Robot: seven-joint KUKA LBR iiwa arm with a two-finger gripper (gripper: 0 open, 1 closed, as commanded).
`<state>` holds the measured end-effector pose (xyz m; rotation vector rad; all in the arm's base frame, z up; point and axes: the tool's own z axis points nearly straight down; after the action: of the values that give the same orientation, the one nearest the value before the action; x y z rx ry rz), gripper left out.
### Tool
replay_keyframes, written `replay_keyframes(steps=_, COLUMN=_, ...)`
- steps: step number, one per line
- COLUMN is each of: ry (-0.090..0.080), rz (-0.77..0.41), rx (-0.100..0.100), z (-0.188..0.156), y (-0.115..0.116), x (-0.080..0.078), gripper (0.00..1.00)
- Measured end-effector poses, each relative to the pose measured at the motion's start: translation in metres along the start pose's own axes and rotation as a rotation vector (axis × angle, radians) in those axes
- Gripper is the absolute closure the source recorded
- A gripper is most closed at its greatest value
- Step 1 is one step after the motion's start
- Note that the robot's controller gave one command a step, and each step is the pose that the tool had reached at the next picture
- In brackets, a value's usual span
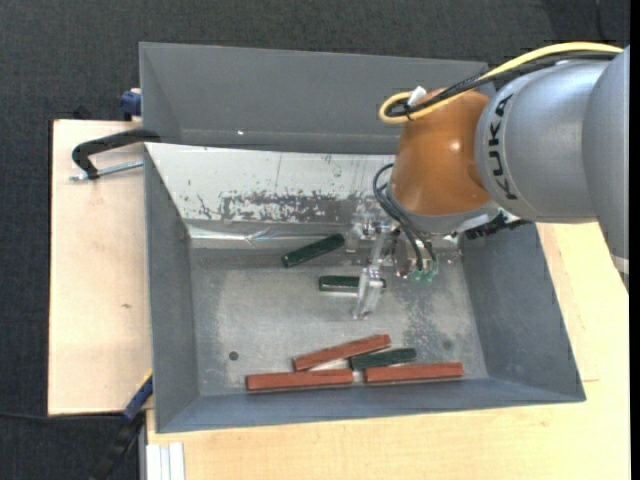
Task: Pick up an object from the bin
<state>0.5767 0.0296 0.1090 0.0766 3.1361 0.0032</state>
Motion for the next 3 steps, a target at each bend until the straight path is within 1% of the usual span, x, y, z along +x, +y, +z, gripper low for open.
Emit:
replay_keyframes(steps=1, ry=0.002, rz=-0.01, rx=0.001, z=0.021, y=-0.002, x=-0.005, gripper=0.0)
replay_keyframes(steps=2, ry=0.006, rz=0.128, rx=0.001, z=0.039, y=-0.014, x=0.005, gripper=0.0)
replay_keyframes(steps=3, ry=0.0, rz=0.026, rx=0.001, z=0.038, y=-0.005, x=0.001, gripper=1.0)
